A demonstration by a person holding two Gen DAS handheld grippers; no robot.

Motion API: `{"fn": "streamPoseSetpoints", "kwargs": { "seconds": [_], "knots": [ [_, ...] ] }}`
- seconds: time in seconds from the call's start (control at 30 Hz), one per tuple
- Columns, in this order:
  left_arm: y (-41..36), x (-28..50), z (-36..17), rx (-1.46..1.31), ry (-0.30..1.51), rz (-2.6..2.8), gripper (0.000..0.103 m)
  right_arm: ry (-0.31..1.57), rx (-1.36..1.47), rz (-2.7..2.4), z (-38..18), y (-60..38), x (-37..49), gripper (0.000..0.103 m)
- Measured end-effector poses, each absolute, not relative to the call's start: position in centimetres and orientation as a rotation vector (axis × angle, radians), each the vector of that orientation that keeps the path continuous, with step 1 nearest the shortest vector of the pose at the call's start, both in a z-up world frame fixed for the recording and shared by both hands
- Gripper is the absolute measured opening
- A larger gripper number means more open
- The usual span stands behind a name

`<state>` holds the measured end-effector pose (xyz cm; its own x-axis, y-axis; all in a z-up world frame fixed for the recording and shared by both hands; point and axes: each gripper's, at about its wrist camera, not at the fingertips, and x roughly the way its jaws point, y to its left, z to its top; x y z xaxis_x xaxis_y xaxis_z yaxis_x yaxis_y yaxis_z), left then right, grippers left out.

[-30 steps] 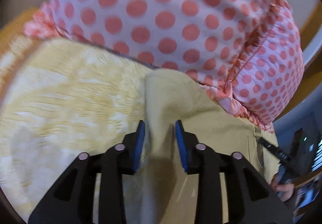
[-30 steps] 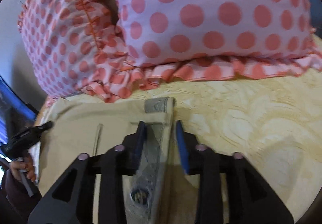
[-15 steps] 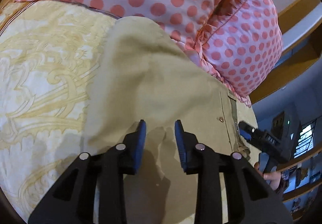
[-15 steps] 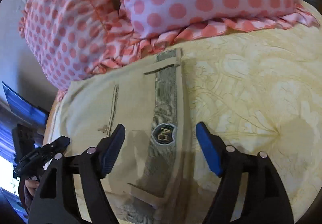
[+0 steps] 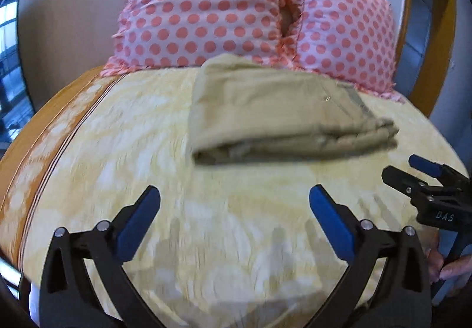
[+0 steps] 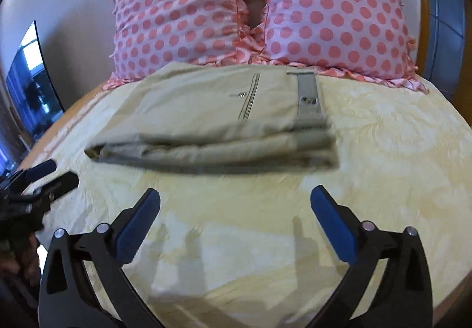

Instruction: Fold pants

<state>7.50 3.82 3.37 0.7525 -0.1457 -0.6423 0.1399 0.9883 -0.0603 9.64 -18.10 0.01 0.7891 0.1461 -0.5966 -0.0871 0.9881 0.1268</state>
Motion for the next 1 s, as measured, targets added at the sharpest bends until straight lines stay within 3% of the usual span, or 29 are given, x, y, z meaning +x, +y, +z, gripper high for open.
{"fn": "streamPoseSetpoints", "kwargs": {
  "seconds": [1.0],
  "knots": [
    [2.6,5.5,0.3,0.056,0.674,-0.090,0.101,0.652,0.039,0.008,-2.1,-15.7,8.0,0.102]
  ]
}}
